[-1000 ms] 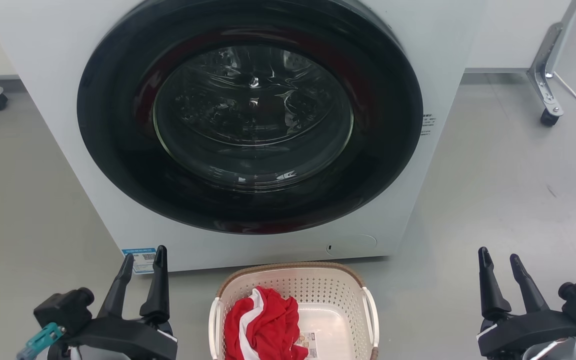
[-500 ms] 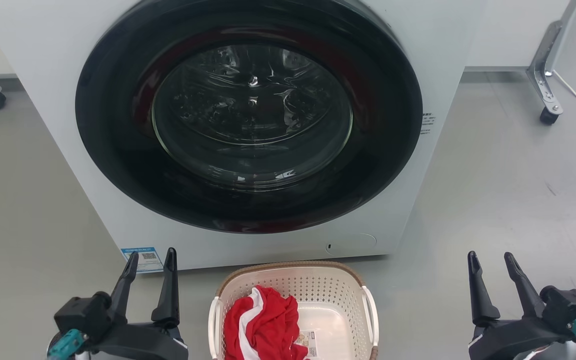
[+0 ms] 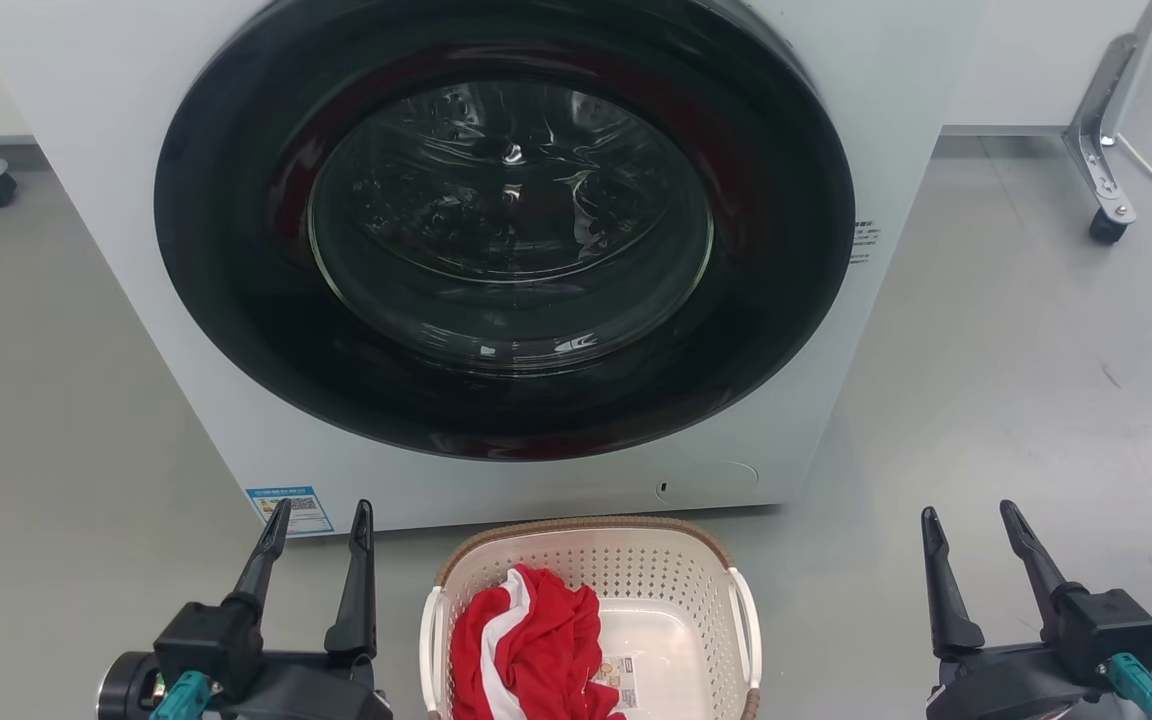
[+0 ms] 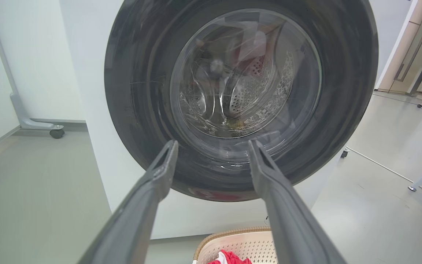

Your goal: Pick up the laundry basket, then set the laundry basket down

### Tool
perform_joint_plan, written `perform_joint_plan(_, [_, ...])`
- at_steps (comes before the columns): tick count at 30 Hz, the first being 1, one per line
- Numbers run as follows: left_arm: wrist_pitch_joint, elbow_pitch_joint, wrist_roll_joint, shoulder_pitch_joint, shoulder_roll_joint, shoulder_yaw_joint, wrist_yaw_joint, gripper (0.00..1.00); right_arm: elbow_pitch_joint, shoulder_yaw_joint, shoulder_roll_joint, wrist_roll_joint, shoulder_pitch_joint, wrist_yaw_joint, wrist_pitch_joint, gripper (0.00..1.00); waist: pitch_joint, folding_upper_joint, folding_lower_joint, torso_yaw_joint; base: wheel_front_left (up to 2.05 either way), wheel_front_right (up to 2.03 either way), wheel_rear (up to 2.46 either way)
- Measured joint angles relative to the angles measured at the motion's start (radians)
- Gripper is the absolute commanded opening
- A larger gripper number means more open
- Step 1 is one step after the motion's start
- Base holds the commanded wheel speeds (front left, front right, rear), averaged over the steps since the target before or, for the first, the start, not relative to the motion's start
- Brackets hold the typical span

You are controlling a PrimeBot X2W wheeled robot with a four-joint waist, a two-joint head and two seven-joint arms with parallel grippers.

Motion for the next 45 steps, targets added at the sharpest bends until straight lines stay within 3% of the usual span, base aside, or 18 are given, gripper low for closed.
perform_joint_plan(13, [0.001,0.016,0.056,0.002,0.002,-0.014,0.016,1.00,0.016,-0.006,0.006,-0.035,0.015,-0.011,-0.018,1.00,0.002,0.0000,0.0000,0.004,0.00,0.00,0.00])
perform_joint_plan(45, [0.019,0.032,0.055,-0.003,-0.014,-0.021,0.016,1.00,0.051,-0.021,0.016,-0.005,0.012,0.015,-0.018,1.00,0.039,0.0000,0.0000,0.010,0.00,0.00,0.00])
